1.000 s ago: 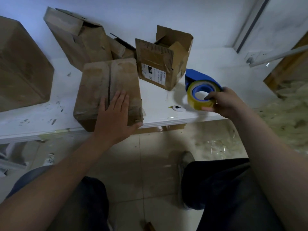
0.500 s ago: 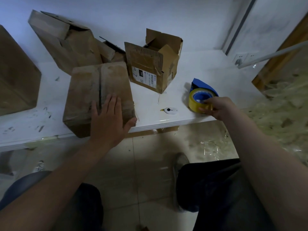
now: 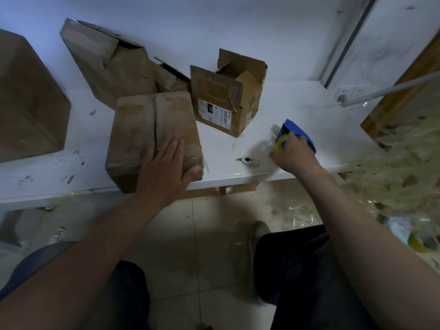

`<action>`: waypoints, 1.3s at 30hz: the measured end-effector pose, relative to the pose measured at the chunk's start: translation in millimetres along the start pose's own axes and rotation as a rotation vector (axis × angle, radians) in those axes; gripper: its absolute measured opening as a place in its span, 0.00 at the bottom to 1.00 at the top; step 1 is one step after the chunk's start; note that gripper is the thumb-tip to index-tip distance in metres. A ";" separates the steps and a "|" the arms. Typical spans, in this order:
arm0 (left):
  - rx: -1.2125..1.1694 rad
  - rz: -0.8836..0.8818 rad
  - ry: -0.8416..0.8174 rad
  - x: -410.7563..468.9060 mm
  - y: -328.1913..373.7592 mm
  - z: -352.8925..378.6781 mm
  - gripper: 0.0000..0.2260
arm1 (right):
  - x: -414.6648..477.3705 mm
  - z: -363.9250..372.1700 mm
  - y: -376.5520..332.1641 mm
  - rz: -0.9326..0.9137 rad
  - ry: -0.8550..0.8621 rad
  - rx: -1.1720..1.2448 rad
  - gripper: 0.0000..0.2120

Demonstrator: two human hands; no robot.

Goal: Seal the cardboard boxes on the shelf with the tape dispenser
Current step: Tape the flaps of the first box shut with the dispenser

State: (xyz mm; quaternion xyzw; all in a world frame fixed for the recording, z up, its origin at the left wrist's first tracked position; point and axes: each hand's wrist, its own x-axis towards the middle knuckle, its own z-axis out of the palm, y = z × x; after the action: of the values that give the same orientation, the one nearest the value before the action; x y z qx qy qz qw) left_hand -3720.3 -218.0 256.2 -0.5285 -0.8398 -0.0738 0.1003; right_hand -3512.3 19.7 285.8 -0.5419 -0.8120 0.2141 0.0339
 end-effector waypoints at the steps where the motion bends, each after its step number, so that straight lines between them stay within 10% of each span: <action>1: -0.015 0.017 -0.002 -2.3 -5.1 -1.4 0.39 | -5.2 5.1 -14.2 -0.052 -0.003 -0.039 0.28; 18: -0.046 -0.275 -0.034 -5.2 -88.7 -12.2 0.29 | -55.8 97.1 -200.5 -0.639 0.223 -0.248 0.29; 28: -0.107 -0.288 -0.047 0.9 -97.7 -2.5 0.28 | -50.3 119.6 -205.5 -0.682 0.127 -0.329 0.29; 39: -1.087 -0.638 0.058 -19.6 -108.6 -8.9 0.23 | -36.4 116.9 -162.5 -0.615 0.018 0.455 0.23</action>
State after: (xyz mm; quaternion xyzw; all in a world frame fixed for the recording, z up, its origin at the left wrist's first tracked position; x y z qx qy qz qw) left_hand -3809.2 -283.9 258.0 -0.2253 -0.7956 -0.5304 -0.1869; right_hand -3671.6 -101.4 248.7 -0.2533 -0.8680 0.3641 0.2232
